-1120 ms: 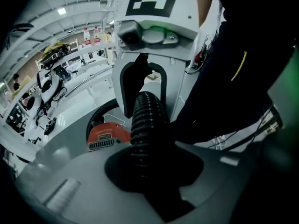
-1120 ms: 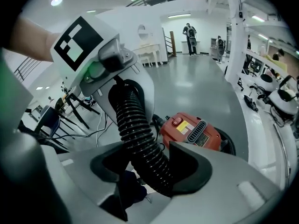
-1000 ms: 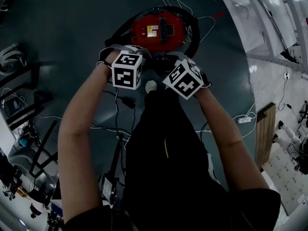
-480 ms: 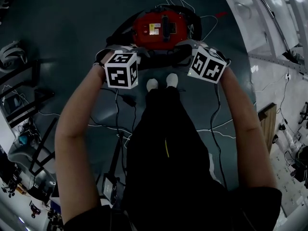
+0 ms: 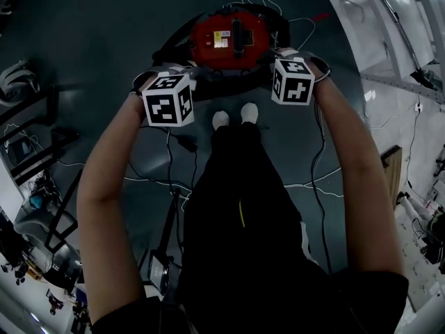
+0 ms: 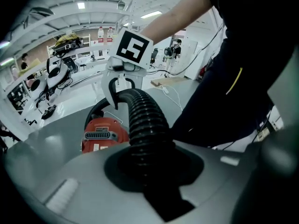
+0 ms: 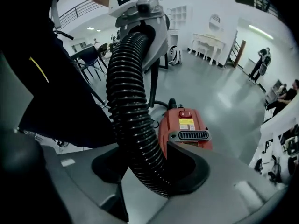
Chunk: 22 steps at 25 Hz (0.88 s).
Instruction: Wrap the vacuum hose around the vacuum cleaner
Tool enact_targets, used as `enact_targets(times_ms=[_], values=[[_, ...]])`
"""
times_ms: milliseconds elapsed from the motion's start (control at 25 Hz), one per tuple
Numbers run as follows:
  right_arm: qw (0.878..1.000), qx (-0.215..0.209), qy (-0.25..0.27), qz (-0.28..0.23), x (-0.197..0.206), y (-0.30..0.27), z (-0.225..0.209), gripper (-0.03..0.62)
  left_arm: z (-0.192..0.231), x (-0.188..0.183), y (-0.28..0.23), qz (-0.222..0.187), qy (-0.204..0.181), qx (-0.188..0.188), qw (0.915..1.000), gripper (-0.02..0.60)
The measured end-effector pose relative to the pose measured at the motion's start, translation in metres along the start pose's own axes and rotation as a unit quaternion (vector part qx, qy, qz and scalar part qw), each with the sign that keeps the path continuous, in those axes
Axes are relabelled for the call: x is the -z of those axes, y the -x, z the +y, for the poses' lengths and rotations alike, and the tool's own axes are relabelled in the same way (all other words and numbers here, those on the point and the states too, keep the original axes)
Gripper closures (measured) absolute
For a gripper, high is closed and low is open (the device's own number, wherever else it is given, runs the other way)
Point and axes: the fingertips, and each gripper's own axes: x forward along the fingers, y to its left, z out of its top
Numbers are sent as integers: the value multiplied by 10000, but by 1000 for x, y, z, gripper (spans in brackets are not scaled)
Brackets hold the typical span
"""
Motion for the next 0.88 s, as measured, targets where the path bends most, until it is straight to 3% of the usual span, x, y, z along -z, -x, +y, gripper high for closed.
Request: enact_targets(times_ms=[280, 640, 880], values=[[9964, -313, -694, -362, -11, 21, 6, 373, 15, 10, 5, -57, 53, -430, 9990, 474], [9885, -172, -1396, -564, -30, 41, 14, 384, 36, 24, 14, 295, -220, -911, 9952, 475], [9813, -107, -1837, -558, -30, 52, 35, 383, 29, 15, 4, 300, -269, -701, 9967, 379]])
